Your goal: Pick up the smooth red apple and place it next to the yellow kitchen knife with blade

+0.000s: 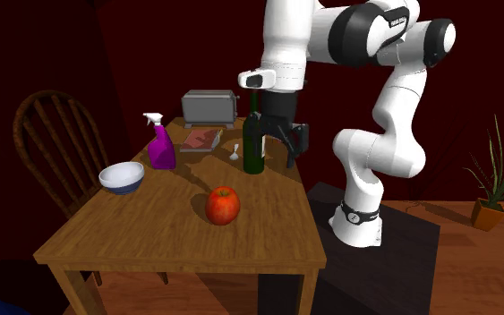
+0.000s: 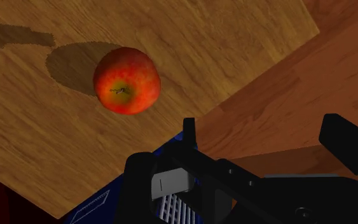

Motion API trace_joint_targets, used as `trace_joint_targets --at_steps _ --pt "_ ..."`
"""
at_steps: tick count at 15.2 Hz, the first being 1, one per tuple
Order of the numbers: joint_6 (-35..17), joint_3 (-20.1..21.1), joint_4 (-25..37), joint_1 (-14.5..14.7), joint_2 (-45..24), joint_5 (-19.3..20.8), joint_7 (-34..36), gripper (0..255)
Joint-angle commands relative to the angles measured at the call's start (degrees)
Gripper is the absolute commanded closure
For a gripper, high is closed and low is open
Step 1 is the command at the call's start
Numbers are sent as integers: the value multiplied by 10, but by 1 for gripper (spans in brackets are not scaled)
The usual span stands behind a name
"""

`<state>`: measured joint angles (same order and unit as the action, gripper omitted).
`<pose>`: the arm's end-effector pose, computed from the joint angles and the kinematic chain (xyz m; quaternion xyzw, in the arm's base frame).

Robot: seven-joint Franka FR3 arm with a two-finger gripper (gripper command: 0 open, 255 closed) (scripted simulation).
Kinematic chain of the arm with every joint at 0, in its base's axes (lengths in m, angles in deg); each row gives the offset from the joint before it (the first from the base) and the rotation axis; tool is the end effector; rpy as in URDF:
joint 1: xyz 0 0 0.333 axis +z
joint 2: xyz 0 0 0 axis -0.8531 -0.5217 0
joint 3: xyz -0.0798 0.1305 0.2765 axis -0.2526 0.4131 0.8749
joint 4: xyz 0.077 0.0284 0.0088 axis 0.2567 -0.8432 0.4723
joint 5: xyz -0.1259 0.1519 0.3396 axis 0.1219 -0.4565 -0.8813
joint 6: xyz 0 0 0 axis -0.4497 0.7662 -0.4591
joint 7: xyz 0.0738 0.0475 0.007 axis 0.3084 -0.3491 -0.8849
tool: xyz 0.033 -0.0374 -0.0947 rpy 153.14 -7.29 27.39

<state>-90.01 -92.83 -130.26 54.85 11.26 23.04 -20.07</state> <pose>0.3232 -0.1473 0.5453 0.9995 0.0007 0.0276 0.0155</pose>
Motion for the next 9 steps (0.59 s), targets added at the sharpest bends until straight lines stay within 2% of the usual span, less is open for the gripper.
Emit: trace_joint_targets --at_steps 1,9 --pt "-24 -29 5 -5 -28 9 -26 0" --pt "-112 -137 30 -13 -141 19 -129 0"
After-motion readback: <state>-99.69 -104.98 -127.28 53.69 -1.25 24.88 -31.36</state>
